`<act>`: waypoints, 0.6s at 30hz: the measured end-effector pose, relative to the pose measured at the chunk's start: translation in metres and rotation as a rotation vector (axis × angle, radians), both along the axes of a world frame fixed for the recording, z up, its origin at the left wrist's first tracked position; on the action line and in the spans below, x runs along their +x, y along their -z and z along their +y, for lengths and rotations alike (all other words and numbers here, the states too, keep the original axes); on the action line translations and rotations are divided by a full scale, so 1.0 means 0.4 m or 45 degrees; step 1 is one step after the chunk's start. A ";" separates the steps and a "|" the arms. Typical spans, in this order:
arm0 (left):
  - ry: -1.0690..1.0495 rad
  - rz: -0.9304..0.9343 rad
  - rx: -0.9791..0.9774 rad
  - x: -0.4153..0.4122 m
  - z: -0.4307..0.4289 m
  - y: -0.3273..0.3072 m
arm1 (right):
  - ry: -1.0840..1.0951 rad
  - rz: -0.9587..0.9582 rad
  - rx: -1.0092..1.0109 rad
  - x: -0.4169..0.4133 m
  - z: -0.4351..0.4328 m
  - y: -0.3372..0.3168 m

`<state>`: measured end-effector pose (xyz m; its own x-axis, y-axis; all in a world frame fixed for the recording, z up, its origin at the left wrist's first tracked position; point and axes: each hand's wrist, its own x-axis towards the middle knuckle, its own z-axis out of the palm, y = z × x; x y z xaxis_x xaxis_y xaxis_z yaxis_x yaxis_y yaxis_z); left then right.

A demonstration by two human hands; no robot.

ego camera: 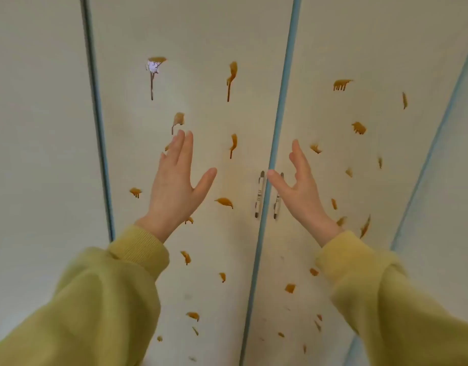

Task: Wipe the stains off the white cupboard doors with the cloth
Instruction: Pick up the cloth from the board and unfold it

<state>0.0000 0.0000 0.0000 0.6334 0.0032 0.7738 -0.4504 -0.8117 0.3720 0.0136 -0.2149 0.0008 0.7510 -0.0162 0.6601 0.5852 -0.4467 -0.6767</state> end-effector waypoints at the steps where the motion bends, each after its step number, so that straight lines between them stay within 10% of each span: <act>1: -0.018 -0.024 0.000 -0.009 0.021 0.005 | 0.005 -0.003 0.016 -0.005 0.027 0.008; 18: 0.193 -0.013 -0.184 -0.151 0.423 0.135 | -0.001 0.079 0.270 -0.177 0.461 0.146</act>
